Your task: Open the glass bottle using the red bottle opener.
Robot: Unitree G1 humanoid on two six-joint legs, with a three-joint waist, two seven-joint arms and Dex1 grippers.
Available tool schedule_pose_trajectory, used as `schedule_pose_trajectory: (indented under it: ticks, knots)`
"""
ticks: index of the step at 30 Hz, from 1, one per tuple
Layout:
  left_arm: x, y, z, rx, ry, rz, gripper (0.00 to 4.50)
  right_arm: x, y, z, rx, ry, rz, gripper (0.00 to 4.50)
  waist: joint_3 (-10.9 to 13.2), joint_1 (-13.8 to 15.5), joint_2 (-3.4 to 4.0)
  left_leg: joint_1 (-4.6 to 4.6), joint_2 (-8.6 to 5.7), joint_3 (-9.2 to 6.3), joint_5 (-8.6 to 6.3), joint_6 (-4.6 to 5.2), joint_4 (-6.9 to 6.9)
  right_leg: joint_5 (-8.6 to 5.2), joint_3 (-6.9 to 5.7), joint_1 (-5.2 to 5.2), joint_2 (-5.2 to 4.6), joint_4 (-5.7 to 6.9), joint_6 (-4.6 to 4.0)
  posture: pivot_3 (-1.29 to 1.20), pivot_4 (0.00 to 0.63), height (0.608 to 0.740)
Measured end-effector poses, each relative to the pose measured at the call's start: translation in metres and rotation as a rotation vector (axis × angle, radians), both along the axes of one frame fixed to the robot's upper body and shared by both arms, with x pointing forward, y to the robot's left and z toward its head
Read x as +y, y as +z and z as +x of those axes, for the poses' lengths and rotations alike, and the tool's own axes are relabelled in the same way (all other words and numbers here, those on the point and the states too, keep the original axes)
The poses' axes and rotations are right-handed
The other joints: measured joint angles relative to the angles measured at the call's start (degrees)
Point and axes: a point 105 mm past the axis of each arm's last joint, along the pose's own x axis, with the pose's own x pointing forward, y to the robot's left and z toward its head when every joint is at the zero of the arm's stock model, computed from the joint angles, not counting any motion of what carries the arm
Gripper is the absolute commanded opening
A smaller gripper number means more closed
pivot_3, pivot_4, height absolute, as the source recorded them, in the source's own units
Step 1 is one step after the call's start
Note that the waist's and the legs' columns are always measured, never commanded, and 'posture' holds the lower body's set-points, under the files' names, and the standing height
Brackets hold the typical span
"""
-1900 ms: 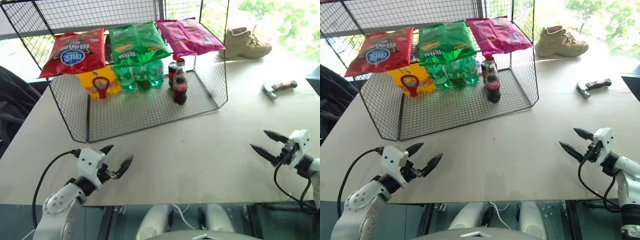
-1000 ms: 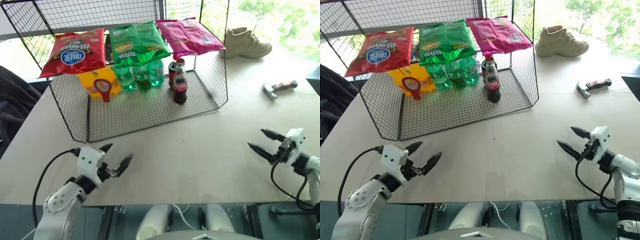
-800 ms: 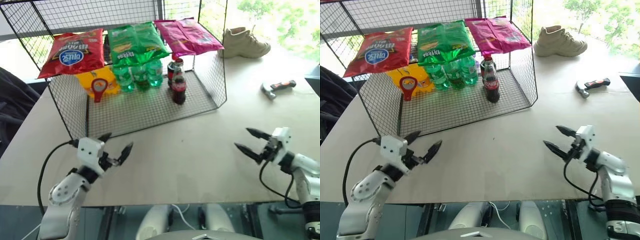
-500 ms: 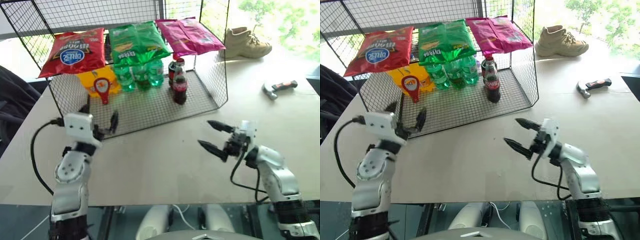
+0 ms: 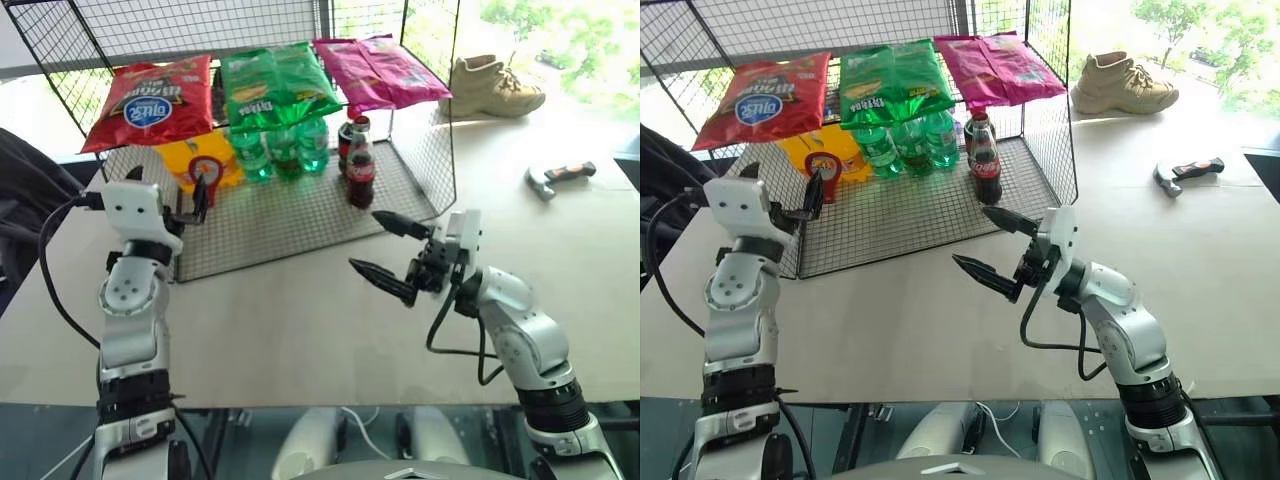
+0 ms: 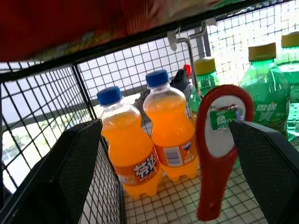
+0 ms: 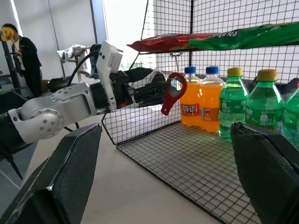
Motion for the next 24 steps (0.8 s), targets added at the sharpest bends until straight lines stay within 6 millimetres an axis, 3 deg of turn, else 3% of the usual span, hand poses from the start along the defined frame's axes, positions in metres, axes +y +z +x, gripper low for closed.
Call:
schedule_pose_trajectory:
  ticks: [10,15,24]
  knots:
    - [-0.012,-0.006,0.011,0.030,-0.116,0.008,4.50,-0.003,-0.005,0.014,-0.081,-0.168,-0.106,4.43,0.0,0.9,0.03,0.04,0.04,-0.46,0.39,-0.38,0.00,0.09,-0.33,0.09,0.21,0.11,-0.16,0.00,0.150,0.740]
    - [-0.019,-0.038,0.019,0.144,-0.157,-0.040,4.50,-0.003,-0.005,0.017,-0.103,-0.201,-0.119,4.43,0.0,0.0,-0.35,-0.17,0.04,-0.43,0.49,-0.55,-0.01,0.12,-0.24,-0.13,0.31,0.09,-0.21,0.00,0.150,0.740]
    - [-0.022,-0.027,0.026,0.121,-0.174,-0.047,4.50,-0.003,-0.009,0.020,-0.083,-0.211,-0.117,4.43,0.0,-1.3,-0.41,-0.49,0.06,-0.15,0.46,-0.51,-0.17,0.12,0.00,-0.58,0.15,0.04,-0.23,0.00,0.150,0.740]
